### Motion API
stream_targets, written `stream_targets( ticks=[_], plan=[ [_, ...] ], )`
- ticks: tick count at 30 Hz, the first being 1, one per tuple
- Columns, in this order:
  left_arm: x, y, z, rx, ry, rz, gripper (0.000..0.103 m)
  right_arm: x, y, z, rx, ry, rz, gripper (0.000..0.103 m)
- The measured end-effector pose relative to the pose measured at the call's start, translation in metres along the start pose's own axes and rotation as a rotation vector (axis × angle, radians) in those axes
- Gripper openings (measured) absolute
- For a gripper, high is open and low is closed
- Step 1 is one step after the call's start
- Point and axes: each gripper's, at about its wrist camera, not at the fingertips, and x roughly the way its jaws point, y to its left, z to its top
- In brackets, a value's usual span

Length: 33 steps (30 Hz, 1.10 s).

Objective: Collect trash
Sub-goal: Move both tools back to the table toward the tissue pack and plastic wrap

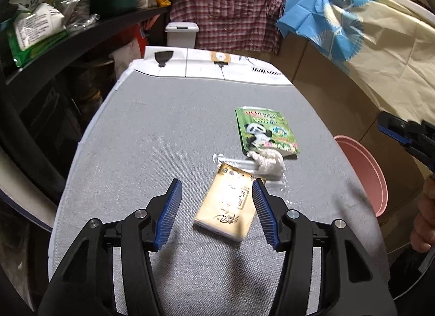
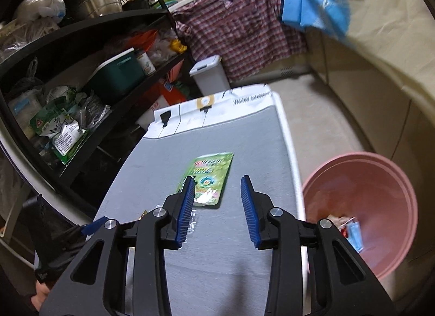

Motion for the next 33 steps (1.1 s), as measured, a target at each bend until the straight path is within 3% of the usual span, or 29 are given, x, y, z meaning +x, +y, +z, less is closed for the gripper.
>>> stream_targets(
  ticks=[11,24,28,33],
  plan=[
    [0.031,-0.007,-0.009,0.045,0.079,-0.007,0.06,0.052,0.004,-0.007,0.027,0.076,0.053,0.038],
    [0.045,-0.007,-0.012,0.057,0.116,-0.024,0.06,0.113,-0.013,-0.014,0.162,0.206,0.097,0.038],
    [0.044,-0.003,-0.01,0.051,0.103,-0.024,0.052,0.128,-0.016,-0.017,0.195,0.239,0.109,0.038],
    [0.044,0.012,-0.004,-0.005,0.088,0.004,0.049,0.145,-0.019,-0.024,0.23,0.289,0.129,0.038]
  ],
)
